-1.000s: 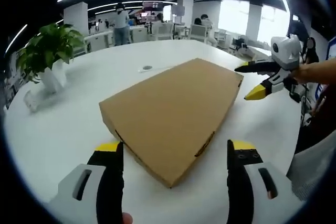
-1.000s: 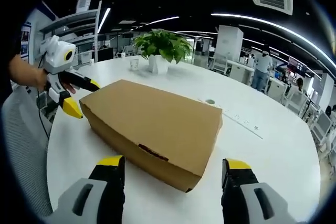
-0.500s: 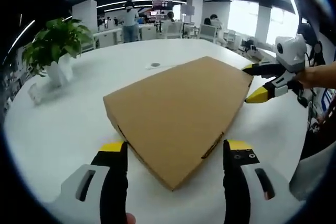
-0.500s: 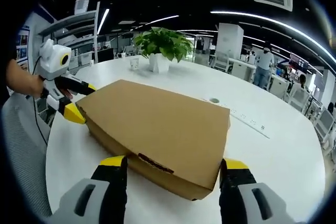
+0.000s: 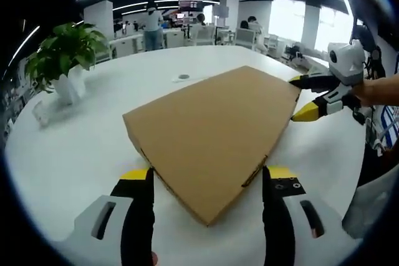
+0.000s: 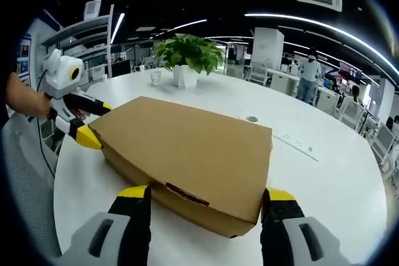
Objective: Operate the shoe box by opening the lid, removing the specified soft item, and placing it in the target area until the item is outside and the box remains undamaged.
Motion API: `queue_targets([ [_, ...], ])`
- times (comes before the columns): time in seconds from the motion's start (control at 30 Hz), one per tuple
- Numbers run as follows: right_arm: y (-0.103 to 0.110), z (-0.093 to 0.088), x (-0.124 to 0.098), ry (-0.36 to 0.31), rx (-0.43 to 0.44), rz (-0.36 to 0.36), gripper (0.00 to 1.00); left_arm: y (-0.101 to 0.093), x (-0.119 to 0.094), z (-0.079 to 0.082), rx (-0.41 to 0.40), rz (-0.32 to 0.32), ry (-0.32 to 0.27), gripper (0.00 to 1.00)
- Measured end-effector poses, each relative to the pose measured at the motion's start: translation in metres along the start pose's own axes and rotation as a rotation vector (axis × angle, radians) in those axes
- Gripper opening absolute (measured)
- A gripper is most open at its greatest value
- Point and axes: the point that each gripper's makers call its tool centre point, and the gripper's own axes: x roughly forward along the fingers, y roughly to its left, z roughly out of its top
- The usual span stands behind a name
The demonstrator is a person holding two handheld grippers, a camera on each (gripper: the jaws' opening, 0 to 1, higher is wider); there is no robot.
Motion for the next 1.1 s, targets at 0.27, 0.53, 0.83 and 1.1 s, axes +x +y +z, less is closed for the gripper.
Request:
queue_targets([
  [0.27,0.001,0.0,0.002,-0.011,0.019,-0.021,0.69,0.004,0.001,0.001,0.011,-0.017,-0.002,0.7],
  [0.53,0.007,0.0,0.0,-0.02,0.041,-0.036,0.69,0.007,0.0,0.001,0.02,-0.031,-0.009,0.69],
  [0.83,0.014,0.005,0.001,-0.044,0.087,-0.045,0.71,0.012,-0.003,-0.001,0.034,-0.045,-0.022,0.69],
  [1.1,0.022,0.007,0.003,-0.049,0.103,-0.055,0.7,0.02,-0.006,-0.003,0.043,-0.059,-0.023,0.68],
])
